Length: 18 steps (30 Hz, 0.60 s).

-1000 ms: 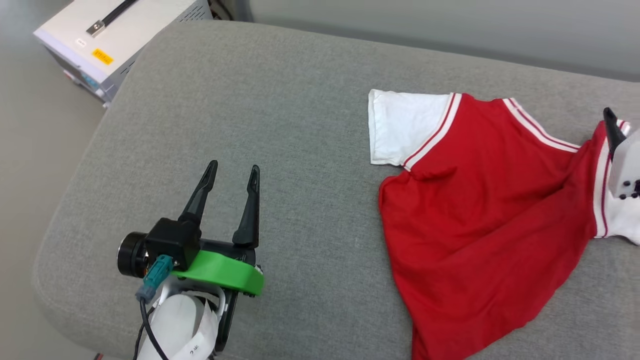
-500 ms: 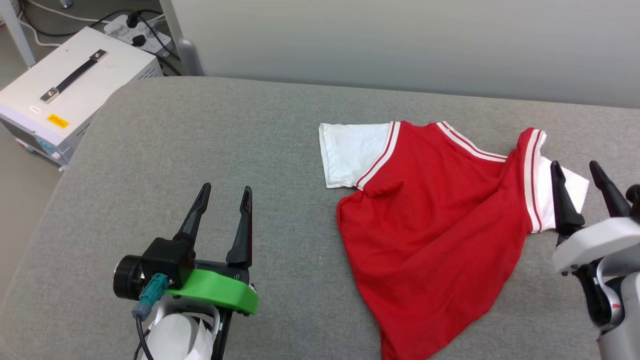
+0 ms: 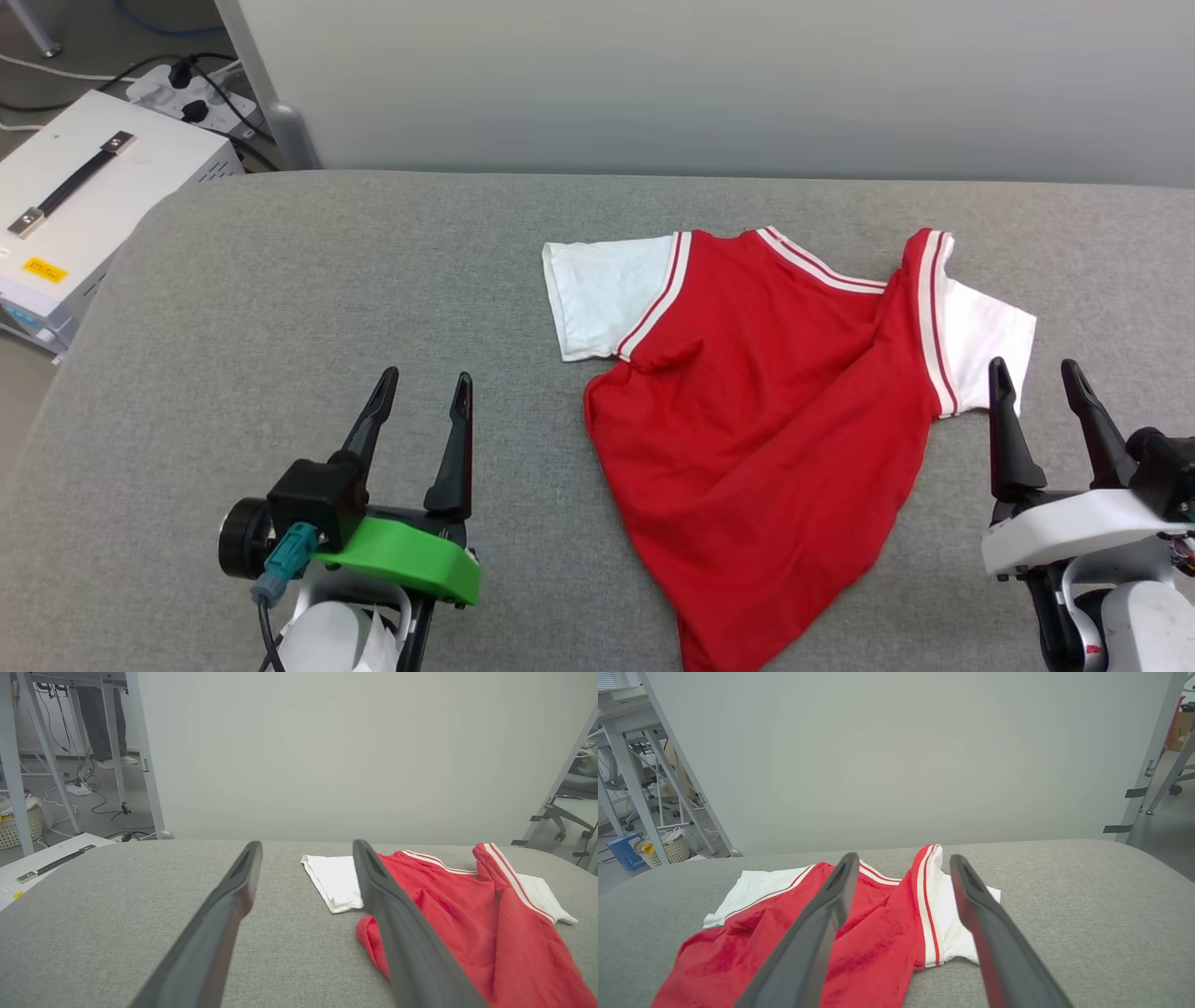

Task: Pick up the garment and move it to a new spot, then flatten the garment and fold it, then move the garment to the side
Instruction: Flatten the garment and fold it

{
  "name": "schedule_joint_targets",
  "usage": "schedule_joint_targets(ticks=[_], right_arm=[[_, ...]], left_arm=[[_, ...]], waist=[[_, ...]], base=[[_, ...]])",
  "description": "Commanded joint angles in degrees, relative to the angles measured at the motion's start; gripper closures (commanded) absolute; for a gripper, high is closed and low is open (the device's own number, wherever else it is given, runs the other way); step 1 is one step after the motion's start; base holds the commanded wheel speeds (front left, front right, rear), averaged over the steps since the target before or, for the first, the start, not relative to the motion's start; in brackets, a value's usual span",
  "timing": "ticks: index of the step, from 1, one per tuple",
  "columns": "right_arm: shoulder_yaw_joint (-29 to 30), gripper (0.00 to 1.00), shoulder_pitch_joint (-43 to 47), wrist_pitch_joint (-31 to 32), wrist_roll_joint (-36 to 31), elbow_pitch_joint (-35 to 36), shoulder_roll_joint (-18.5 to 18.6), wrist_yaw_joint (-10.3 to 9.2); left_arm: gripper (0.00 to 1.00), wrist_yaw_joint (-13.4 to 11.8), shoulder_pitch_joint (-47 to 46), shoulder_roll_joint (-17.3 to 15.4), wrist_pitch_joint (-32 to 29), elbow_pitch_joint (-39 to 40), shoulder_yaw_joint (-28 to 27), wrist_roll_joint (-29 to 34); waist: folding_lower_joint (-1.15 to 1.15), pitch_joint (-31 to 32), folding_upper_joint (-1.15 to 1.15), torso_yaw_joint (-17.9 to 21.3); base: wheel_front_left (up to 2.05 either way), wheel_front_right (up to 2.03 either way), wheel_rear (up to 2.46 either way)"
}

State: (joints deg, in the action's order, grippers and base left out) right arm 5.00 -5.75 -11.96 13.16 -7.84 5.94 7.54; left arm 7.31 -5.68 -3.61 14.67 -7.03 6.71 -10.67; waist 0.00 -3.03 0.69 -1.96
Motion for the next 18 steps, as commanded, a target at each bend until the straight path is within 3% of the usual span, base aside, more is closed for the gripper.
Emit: schedule_joint_targets(ticks=[1, 5, 9, 12, 18], right_arm=[[-0.3, 0.0, 0.6, -0.5, -0.4, 0.5, -0.1, -0.05], [-0.5, 0.0, -0.1, -0.3, -0.5, 1.4, -0.4, -0.05], [-0.5, 0.0, -1.2, 0.2, -0.7, 2.8, -0.7, -0.05], [-0.7, 0.0, -2.2, 0.6, -1.0, 3.8, -0.9, -0.05], [-2.4, 0.0, -4.9, 0.0, -0.8, 4.5, -1.5, -0.05]], left_arm=[[0.0, 0.2, 0.1, -0.5, 0.3, -0.3, -0.1, -0.6], [0.0, 0.2, -2.2, -1.9, 0.3, -1.4, 1.5, -1.6], [0.0, 0.2, -9.0, -6.6, -2.1, -5.5, 6.3, -4.4], [0.0, 0.2, -18.0, -11.8, -9.8, -7.8, 12.6, -7.7], [0.0, 0.2, -35.3, -19.2, -28.3, -11.5, 21.5, -21.8]], waist=[[0.0, -0.8, -0.69, 0.9], [0.0, -2.3, -0.69, 2.5], [0.0, -5.0, -0.69, 4.5], [0.0, -8.0, -0.69, 6.4], [0.0, -13.3, -0.69, 10.7]], base=[[0.0, 0.0, 0.0], [0.0, 0.0, 0.0], [0.0, 0.0, 0.0], [0.0, 0.0, 0.0], [0.0, 0.0, 0.0]])
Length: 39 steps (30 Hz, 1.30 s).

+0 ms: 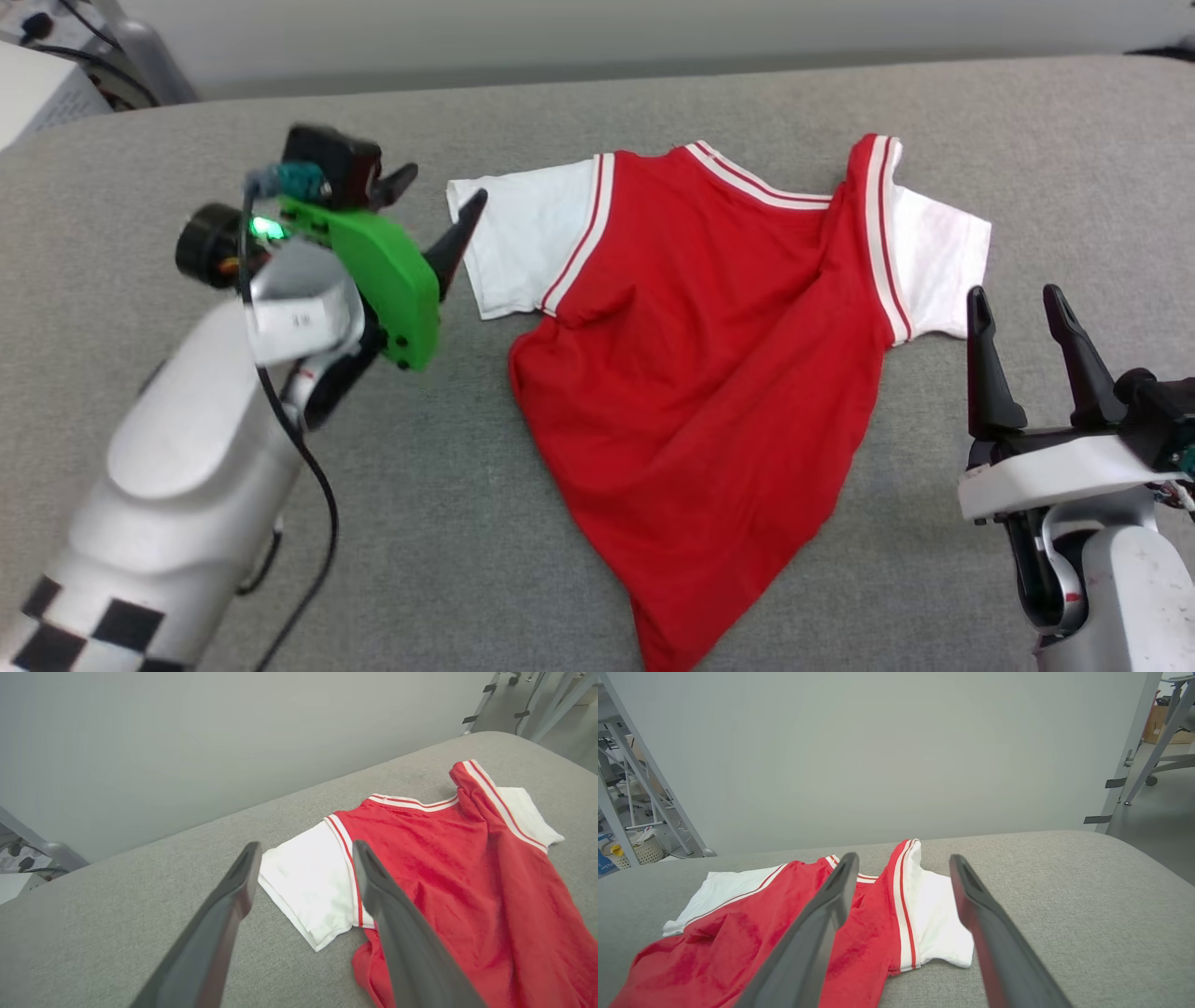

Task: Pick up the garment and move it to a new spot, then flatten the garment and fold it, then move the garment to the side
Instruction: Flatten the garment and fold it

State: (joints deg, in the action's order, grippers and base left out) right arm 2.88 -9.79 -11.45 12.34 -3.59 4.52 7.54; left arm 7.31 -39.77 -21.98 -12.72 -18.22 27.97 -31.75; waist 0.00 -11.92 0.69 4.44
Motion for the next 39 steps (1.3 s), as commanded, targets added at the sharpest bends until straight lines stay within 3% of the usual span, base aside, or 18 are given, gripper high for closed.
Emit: schedule_joint_targets(ticks=[1, 6, 14, 24, 33, 34, 35, 36, 39], right_arm=[[-0.6, 0.0, -1.3, -0.7, 0.1, 0.3, -0.2, -0.05], [-2.8, 0.0, -3.3, -1.7, 0.5, -0.1, -0.9, -0.05], [-6.3, 0.0, -5.0, -2.8, 1.9, -1.0, -1.4, -0.05], [-8.2, 0.0, -6.2, -3.5, 2.8, -1.3, -1.6, -0.05], [-8.9, 0.0, -6.0, -3.5, 3.9, -0.8, -1.6, -0.05], [-8.8, 0.0, -6.0, -3.5, 3.9, -0.8, -1.6, -0.05], [-8.7, 0.0, -6.0, -3.5, 3.9, -0.7, -1.6, -0.05], [-8.7, 0.0, -6.0, -3.5, 3.8, -0.7, -1.6, -0.05], [-8.3, 0.0, -5.9, -3.5, 3.5, -0.7, -1.6, -0.05]], left_arm=[[0.0, 0.2, -3.5, -1.8, -3.6, -1.2, 1.3, -2.5], [0.0, 0.2, -14.4, -6.1, -16.6, -6.6, 5.7, -10.0], [0.0, 0.2, -23.6, -10.0, -28.2, -14.6, 9.8, -15.5], [0.0, 0.2, -28.0, -12.6, -29.6, -24.2, 13.3, -13.9], [0.0, 0.2, -27.6, -12.3, -28.6, -29.4, 16.5, -12.4], [0.14, 0.2, -27.3, -12.2, -29.5, -29.6, 16.9, -12.8], [0.76, 0.2, -26.8, -12.1, -30.6, -29.6, 17.4, -13.4], [1.0, 0.2, -26.5, -12.1, -31.5, -29.5, 17.9, -14.0], [1.0, 0.2, -25.6, -12.2, -32.6, -28.4, 18.4, -15.8]], waist=[[0.0, -5.0, -0.69, 4.8], [0.0, -8.5, -0.69, 8.2], [0.0, -12.1, -0.69, 12.3], [0.0, -15.4, -0.69, 14.8], [0.0, -16.0, -0.69, 15.1], [0.0, -15.9, -0.69, 15.0], [0.0, -15.9, -0.69, 14.9], [0.0, -15.8, -0.69, 14.8], [0.0, -15.4, -0.69, 14.3]], base=[[0.0, 0.0, 0.0], [0.0, 0.0, 0.0], [0.0, 0.0, 0.0], [0.0, 0.0, 0.0], [0.0, 0.0, 0.0], [0.0, 0.0, 0.0], [0.0, 0.0, 0.0], [0.0, 0.0, 0.0], [0.0, 0.0, 0.0]])
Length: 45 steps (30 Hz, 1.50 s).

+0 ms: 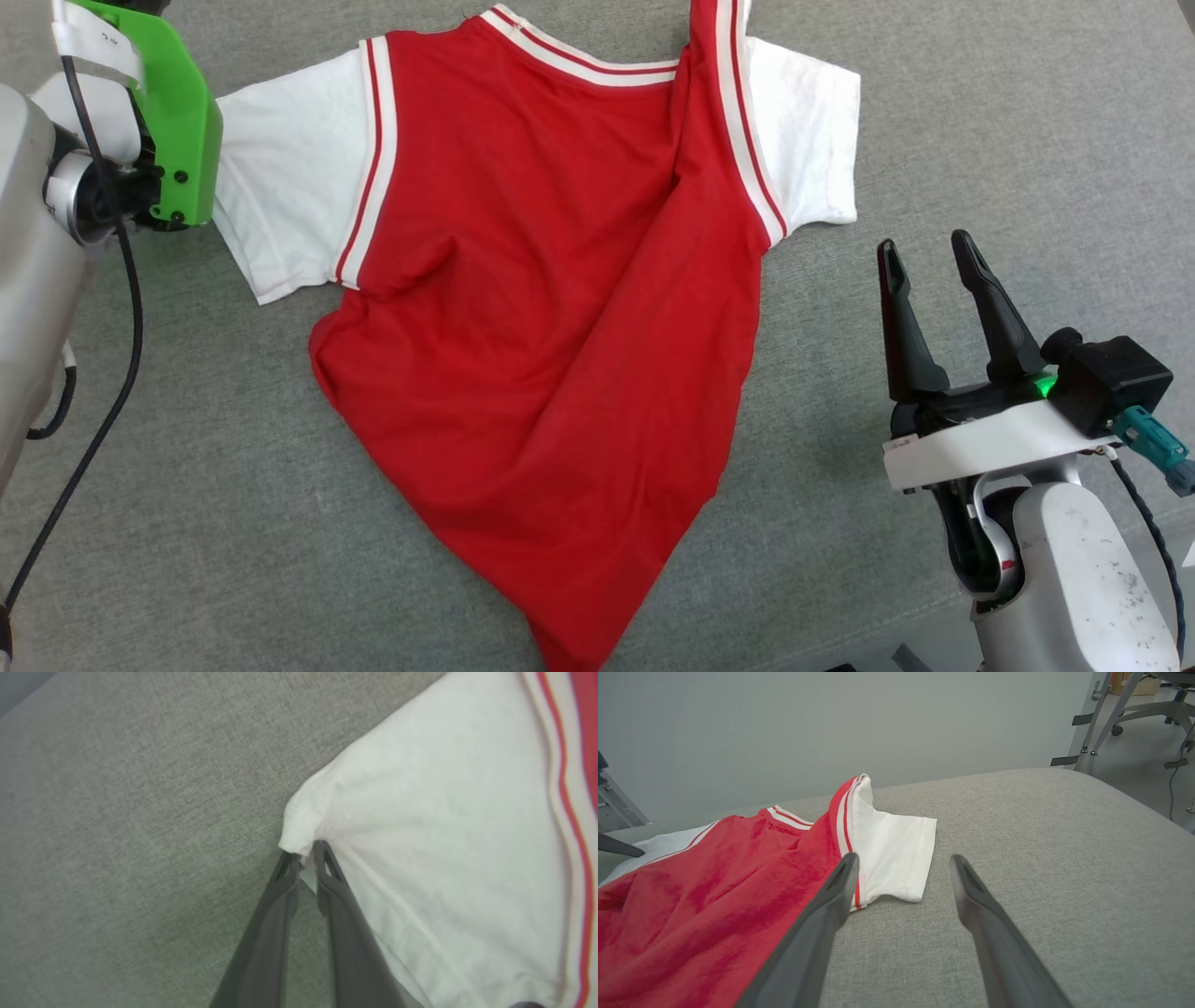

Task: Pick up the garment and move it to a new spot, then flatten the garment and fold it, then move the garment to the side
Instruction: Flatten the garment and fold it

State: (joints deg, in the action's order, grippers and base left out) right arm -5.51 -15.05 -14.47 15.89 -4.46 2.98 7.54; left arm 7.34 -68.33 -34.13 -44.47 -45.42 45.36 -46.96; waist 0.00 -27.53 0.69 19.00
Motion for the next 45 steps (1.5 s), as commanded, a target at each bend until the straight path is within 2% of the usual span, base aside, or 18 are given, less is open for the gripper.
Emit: schedule_joint_targets(ticks=[1, 6, 11, 19, 23, 27, 33, 35, 39, 45], right_arm=[[0.3, 0.0, -0.7, -0.5, -0.1, 0.1, -0.1, -0.05], [0.9, 0.0, -0.5, -0.5, -1.2, -0.8, -0.1, -0.05], [2.2, 0.0, -0.1, -0.1, -2.7, -1.9, 0.0, -0.05], [6.1, 0.0, 1.3, 8.0, -3.9, -2.8, 1.5, -0.05], [7.8, 0.0, 1.3, 16.7, -3.6, -3.2, 3.6, -0.05], [8.9, 0.0, -1.2, 29.6, -3.0, -2.3, 7.4, -0.05], [8.0, 0.0, -10.4, 51.7, 0.9, -1.0, 14.0, -0.05], [7.7, 0.0, -14.1, 57.1, 2.0, -2.0, 16.2, -0.05], [7.6, 0.0, -21.4, 63.9, 2.3, -6.7, 19.9, -0.05], [6.9, 0.0, -28.7, 67.0, 2.2, -15.1, 21.6, -0.05]], left_arm=[[1.0, 0.1, 3.1, -0.1, -0.2, -1.0, 0.8, -1.0], [1.0, 0.0, 4.1, 0.4, 4.9, -0.8, -0.9, -2.2], [1.0, 0.0, 5.1, -0.8, 9.7, 1.1, -1.8, -2.2], [1.0, -1.1, 11.8, -5.2, 17.5, 9.8, -3.3, -2.3], [1.0, -4.0, 17.0, -7.1, 20.1, 19.2, -3.8, -2.4], [1.0, -7.1, 22.0, -9.0, 21.1, 29.9, -4.3, -3.0], [1.0, -13.2, 27.6, -12.0, 21.1, 45.5, -5.2, -3.3], [1.0, -14.5, 28.6, -12.7, 20.9, 49.5, -5.2, -3.0], [1.0, -15.9, 28.4, -13.1, 20.1, 55.3, -5.0, -1.9], [1.0, -16.2, 26.6, -12.5, 19.7, 58.8, -4.7, -0.7]], waist=[[0.0, 0.3, -0.69, -0.4], [0.0, 2.3, -0.69, -1.9], [0.0, 5.1, -0.69, -4.2], [0.0, 9.5, -0.69, -9.2], [0.0, 10.5, -0.69, -11.8], [0.0, 9.9, -0.69, -14.0], [0.0, 7.6, -0.69, -16.7], [0.0, 6.5, -0.69, -17.6], [0.0, 4.1, -0.69, -19.5], [0.0, 1.1, -0.69, -21.9]], base=[[0.0, 0.0, 0.0], [0.0, 0.0, 0.0], [0.0, 0.0, 0.0], [0.0, 0.0, 0.0], [0.0, 0.0, 0.0], [0.0, 0.0, 0.0], [0.0, 0.0, 0.0], [0.0, 0.0, 0.0], [0.0, 0.0, 0.0], [0.0, 0.0, 0.0]])
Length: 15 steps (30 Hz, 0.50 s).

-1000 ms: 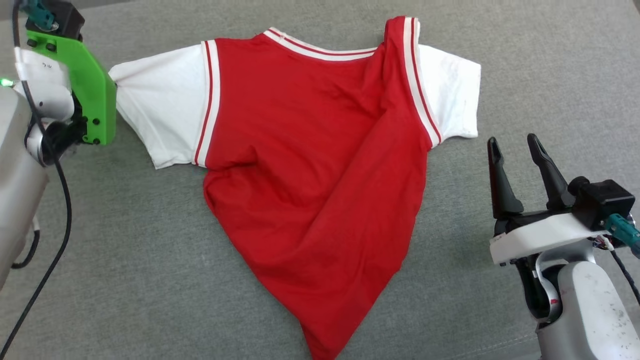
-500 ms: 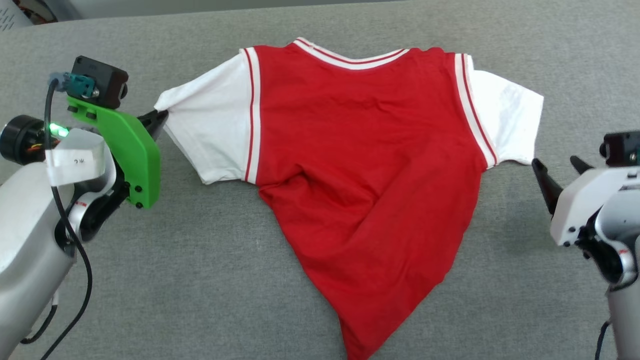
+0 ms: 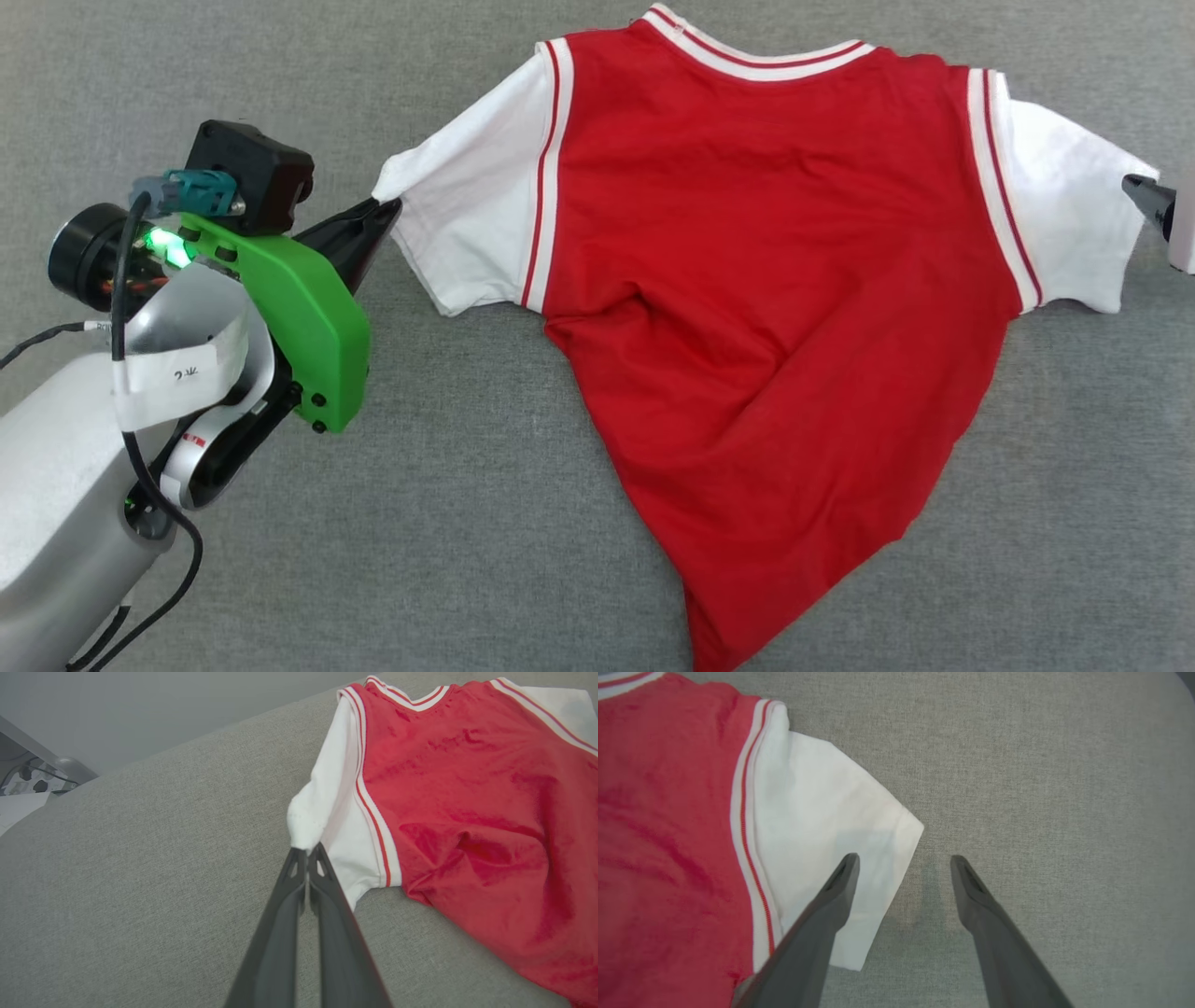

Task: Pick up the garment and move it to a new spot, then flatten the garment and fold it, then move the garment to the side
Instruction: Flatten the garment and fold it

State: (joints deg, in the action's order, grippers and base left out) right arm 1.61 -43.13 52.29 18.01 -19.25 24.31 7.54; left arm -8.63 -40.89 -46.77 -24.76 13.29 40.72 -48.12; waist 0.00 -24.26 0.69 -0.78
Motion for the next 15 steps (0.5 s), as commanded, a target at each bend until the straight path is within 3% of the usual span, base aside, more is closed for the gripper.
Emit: schedule_joint_targets(ticks=[1, 15], right_arm=[[-0.5, 0.0, -1.2, 0.3, 0.0, -1.5, 0.4, -0.05], [-8.5, 0.0, -4.9, -4.4, 0.3, -13.5, 2.7, -0.05]], left_arm=[[1.0, -0.2, -1.1, 0.2, -0.1, 0.3, 0.0, 0.6], [1.0, 0.8, -2.8, 1.3, 1.0, -0.3, 0.2, 1.1]], waist=[[0.0, -2.5, -0.69, -2.3], [0.0, -4.9, -0.69, -4.4]], base=[[0.0, 0.0, 0.0], [0.0, 0.0, 0.0]])
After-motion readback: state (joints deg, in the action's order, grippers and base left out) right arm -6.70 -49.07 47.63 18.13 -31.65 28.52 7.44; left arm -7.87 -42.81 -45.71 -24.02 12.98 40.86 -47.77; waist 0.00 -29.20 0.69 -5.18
